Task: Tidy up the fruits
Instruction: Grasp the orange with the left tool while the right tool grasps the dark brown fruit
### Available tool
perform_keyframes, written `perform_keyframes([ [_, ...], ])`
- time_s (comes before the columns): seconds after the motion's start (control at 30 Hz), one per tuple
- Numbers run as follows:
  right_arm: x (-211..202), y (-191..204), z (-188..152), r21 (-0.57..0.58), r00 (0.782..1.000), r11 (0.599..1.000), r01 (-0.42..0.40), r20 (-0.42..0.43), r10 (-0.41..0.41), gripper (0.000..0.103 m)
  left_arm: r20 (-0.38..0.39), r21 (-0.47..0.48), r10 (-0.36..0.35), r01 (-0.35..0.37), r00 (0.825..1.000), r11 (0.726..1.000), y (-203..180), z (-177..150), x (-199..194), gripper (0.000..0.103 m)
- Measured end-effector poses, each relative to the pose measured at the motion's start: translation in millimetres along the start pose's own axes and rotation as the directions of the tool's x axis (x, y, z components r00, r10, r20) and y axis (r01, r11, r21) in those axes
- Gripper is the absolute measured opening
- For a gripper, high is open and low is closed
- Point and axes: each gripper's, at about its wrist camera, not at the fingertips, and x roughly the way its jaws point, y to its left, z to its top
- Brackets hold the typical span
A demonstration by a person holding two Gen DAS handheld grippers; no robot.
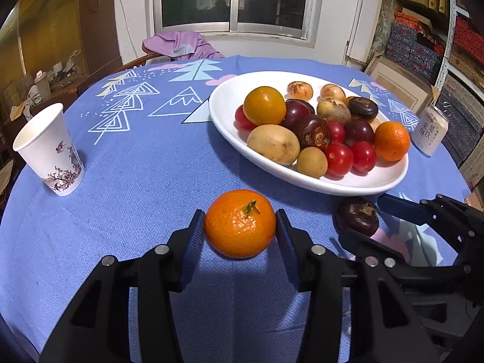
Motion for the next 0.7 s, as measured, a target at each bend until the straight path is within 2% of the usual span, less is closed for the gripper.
perform_keyframes([
  [0.2,2.5,-0.1,0.8,0.008,0.999,0.999,-0.031,-0.011,0.031,0.042,-0.015,-0.01,-0.009,0.008,1.0,1.0,2.0,0.0,3.4,0.047],
  [0.5,-4.7,1.4,-5.3,-0.004,0.999,0.999,-0.039,-0.008,0.039,0.041,-0.006,-0.003,0.001,-0.001,1.0,1.0,-0.3,-0.2,2.3,0.046],
  [0.7,-14.7,-0.3,-15.5,-0.007,0.999,0.999,-0.053,-0.011,0.053,0.041,0.02,-0.011,0.036,-0.035,0.999,0.999,-0.9,-1.2,-4.6,0.046],
])
